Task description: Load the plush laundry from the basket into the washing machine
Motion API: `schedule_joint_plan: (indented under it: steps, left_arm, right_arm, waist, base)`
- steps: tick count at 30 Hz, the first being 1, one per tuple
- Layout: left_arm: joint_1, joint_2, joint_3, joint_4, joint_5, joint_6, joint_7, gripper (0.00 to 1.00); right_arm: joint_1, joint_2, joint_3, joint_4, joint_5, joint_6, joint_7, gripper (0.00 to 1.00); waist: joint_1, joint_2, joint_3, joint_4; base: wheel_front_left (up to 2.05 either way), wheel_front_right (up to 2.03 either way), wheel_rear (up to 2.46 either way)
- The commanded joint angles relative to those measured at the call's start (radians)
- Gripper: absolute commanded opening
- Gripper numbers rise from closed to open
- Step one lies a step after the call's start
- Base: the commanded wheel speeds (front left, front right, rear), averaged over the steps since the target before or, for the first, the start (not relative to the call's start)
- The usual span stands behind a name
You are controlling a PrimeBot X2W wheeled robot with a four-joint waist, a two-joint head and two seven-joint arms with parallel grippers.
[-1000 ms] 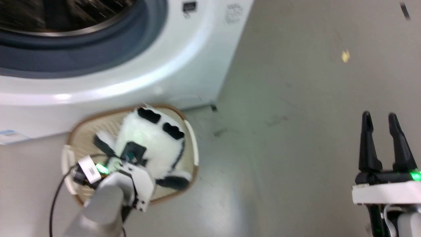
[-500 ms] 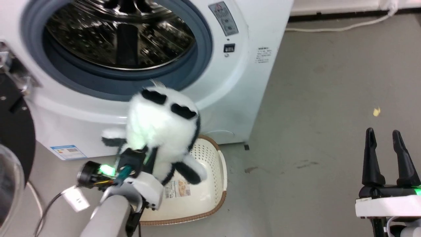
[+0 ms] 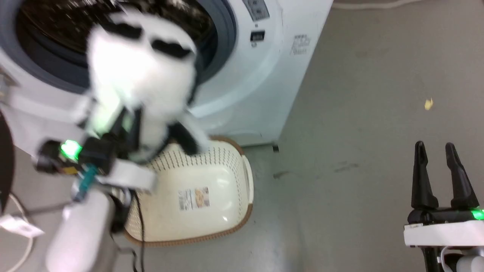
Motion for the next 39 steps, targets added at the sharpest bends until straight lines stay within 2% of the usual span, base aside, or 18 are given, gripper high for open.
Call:
schedule_joint_plan:
  steps: [1,11,17,21,27,32,37,38,39]
  left_arm:
    - [-0.035,0.008,0.01,-0.005,0.001,-0.001,-0.006,0.0]
    - [-0.389,0.145,0.049,0.1,0.027,-0.062,0.112,0.0]
    - [-0.656,0.23,0.046,0.22,0.075,-0.089,0.18,0.0]
    - [-0.805,0.267,0.02,0.313,0.112,-0.106,0.225,0.0]
    - [-0.952,0.294,-0.026,0.472,0.144,-0.128,0.283,0.0]
    - [-1.004,0.284,-0.059,0.592,0.13,-0.143,0.354,0.0]
    - [-1.029,0.272,-0.097,0.65,0.125,-0.15,0.348,0.0]
    - [-1.03,0.269,-0.102,0.659,0.127,-0.15,0.337,1.0]
    - [-1.03,0.263,-0.106,0.67,0.126,-0.15,0.33,1.0]
  right_arm:
    - [-0.015,-0.001,0.002,-0.007,0.007,-0.001,-0.004,1.0]
    - [-0.108,-0.001,0.044,-0.022,0.088,-0.001,-0.004,1.0]
    - [-0.152,-0.001,0.072,-0.03,0.137,-0.001,-0.004,1.0]
    - [-0.172,-0.001,0.08,-0.025,0.162,-0.001,-0.004,1.0]
    - [-0.189,-0.001,0.101,-0.022,0.184,-0.001,-0.004,1.0]
    - [-0.2,-0.001,0.108,-0.024,0.192,-0.001,-0.004,1.0]
    - [-0.209,-0.001,0.106,-0.023,0.188,-0.001,-0.004,1.0]
    - [-0.21,-0.001,0.105,-0.022,0.185,-0.001,-0.004,1.0]
    - [-0.212,-0.001,0.103,-0.022,0.182,-0.001,-0.004,1.0]
  waist:
    - [0.0,0.0,0.045,-0.025]
    - [0.0,0.0,0.289,-0.128]
    - [0.0,0.0,0.396,-0.184]
    - [0.0,0.0,0.439,-0.211]
    - [0.0,0.0,0.482,-0.231]
    - [0.0,0.0,0.499,-0.234]
    - [0.0,0.0,0.501,-0.223]
    - [0.0,0.0,0.498,-0.22]
    - [0.0,0.0,0.493,-0.215]
  base:
    - [0.0,0.0,0.0]
    - [0.0,0.0,0.0]
    - [0.0,0.0,0.0]
    - [0.0,0.0,0.0]
    - [0.0,0.0,0.0]
    - [0.0,0.0,0.0]
    - [0.0,0.0,0.0]
    - [0.0,0.0,0.0]
    - [0.0,0.0,0.0]
